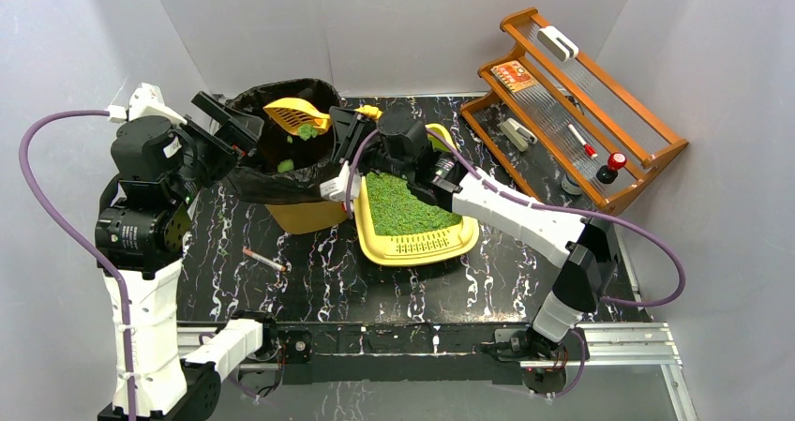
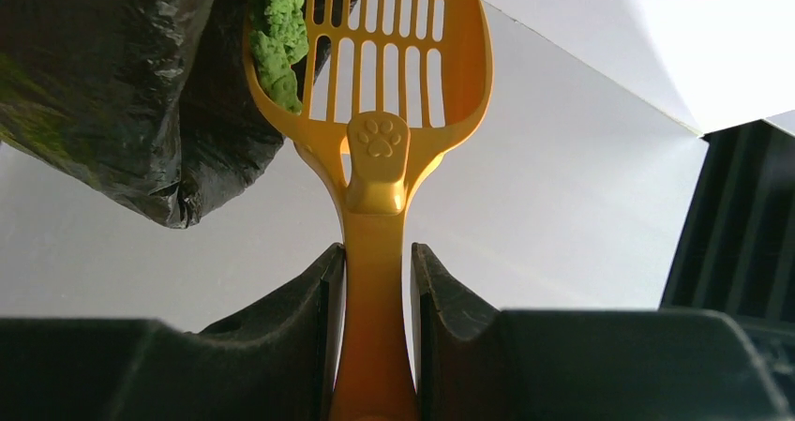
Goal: Clean the litter box
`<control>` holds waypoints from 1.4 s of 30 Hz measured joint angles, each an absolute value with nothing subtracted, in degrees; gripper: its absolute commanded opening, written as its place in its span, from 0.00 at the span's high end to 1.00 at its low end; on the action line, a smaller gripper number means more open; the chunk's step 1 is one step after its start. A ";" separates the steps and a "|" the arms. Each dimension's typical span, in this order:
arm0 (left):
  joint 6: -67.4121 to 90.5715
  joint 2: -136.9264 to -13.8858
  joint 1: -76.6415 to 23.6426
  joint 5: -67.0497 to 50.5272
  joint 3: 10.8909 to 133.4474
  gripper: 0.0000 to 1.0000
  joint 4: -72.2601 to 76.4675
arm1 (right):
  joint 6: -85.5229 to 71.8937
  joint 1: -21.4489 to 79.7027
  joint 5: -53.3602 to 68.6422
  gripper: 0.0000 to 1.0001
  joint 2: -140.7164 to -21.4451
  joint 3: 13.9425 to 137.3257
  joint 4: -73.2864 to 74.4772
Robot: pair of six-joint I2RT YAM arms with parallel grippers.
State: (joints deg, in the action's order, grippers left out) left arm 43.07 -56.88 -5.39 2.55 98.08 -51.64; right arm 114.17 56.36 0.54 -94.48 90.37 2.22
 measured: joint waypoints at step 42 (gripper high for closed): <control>41.95 -56.18 -5.39 2.55 92.33 0.02 -50.78 | 82.74 58.24 -12.97 1.00 -88.90 89.80 -2.79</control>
State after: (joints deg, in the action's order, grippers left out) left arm 41.95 -56.18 -5.39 2.55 92.33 -50.78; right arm 82.74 58.24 -12.97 -88.90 89.80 -2.79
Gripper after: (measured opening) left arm 0.983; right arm 0.369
